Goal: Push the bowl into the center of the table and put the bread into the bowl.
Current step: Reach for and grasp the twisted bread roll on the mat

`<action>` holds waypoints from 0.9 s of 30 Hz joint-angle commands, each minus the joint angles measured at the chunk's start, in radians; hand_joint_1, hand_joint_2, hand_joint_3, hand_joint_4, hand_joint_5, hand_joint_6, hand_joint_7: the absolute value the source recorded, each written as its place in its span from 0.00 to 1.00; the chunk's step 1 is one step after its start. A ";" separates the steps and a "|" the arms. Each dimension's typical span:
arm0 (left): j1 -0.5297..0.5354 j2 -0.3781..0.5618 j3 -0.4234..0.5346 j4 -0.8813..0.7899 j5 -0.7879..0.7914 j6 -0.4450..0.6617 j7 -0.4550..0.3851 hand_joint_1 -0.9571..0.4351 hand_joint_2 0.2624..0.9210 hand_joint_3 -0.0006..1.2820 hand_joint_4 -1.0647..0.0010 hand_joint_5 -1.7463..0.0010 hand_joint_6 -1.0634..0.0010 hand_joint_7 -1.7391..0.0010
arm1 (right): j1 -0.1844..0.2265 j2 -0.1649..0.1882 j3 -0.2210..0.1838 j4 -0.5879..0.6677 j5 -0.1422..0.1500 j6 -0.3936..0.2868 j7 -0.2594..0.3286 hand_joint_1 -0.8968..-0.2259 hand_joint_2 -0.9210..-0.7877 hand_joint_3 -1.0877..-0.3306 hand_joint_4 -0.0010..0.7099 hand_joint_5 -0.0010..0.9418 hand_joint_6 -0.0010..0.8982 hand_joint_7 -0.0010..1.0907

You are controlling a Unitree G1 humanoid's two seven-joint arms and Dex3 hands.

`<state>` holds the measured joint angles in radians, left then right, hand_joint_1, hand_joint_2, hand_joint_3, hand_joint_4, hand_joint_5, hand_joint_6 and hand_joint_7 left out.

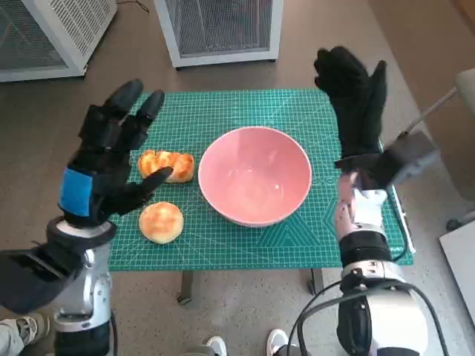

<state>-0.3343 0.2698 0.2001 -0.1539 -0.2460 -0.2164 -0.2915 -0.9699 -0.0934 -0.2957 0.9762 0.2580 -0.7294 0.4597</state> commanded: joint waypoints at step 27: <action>-0.189 0.222 -0.089 0.283 0.259 -0.034 -0.078 0.43 1.00 0.09 0.80 1.00 0.92 0.81 | 0.351 -0.017 0.154 -0.717 0.148 0.194 0.146 0.53 0.00 0.73 0.60 0.02 0.08 0.70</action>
<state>-0.4920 0.4576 0.1360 0.1164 -0.0282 -0.2702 -0.3551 -0.6526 -0.1090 -0.1481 0.2821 0.3927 -0.5582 0.6112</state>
